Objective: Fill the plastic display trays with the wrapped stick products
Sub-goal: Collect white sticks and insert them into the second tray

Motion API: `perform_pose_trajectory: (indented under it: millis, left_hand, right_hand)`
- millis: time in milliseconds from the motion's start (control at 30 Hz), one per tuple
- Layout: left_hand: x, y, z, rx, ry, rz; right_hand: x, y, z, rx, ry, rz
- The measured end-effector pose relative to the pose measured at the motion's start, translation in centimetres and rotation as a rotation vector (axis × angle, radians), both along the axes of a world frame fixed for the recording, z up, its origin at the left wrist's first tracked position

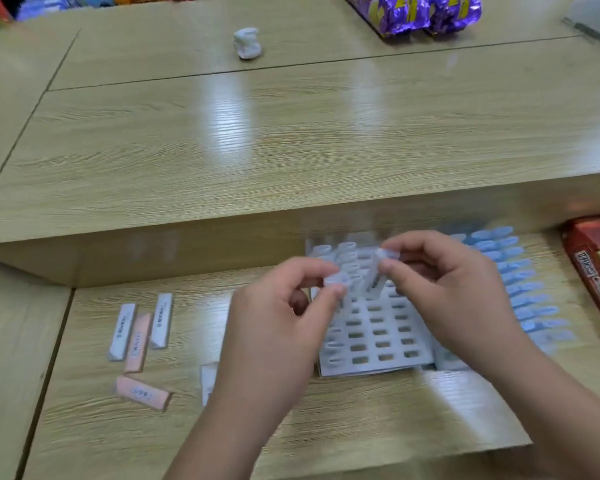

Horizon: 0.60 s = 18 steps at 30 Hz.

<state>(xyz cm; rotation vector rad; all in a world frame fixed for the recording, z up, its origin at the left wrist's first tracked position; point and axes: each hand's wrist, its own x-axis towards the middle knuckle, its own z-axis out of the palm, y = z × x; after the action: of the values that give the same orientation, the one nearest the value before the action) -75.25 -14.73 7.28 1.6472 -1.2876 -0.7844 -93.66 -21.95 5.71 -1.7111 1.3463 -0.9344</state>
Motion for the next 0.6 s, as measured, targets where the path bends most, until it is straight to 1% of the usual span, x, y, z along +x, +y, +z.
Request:
perform_pose_trajectory:
  millis: [167,333,433,500,600]
  left_hand:
    - [-2.9,0.3,-2.2,0.051,0.003,0.067]
    - [-3.6,0.1,-3.8,0.098,-0.035,0.083]
    - [-3.4,0.3,-4.2,0.072,-0.107,0.103]
    - [-3.4,0.2,-4.3,0.052,-0.117,0.128]
    - [-3.5,0.0,-4.5,0.038,-0.136,0.111]
  right_hand:
    - [-0.2,-0.4,-2.8,0.047,-0.032,0.087]
    - [-0.2,-1.0,-3.6,0.038,0.066,0.175]
    - [-0.1,-1.0,-3.5,-0.028,0.186,0.197]
    - [-0.3,-1.0,-3.3,-0.079,0.220,0.204]
    - [-0.5,-1.0,-3.3,-0.147,0.270,0.217]
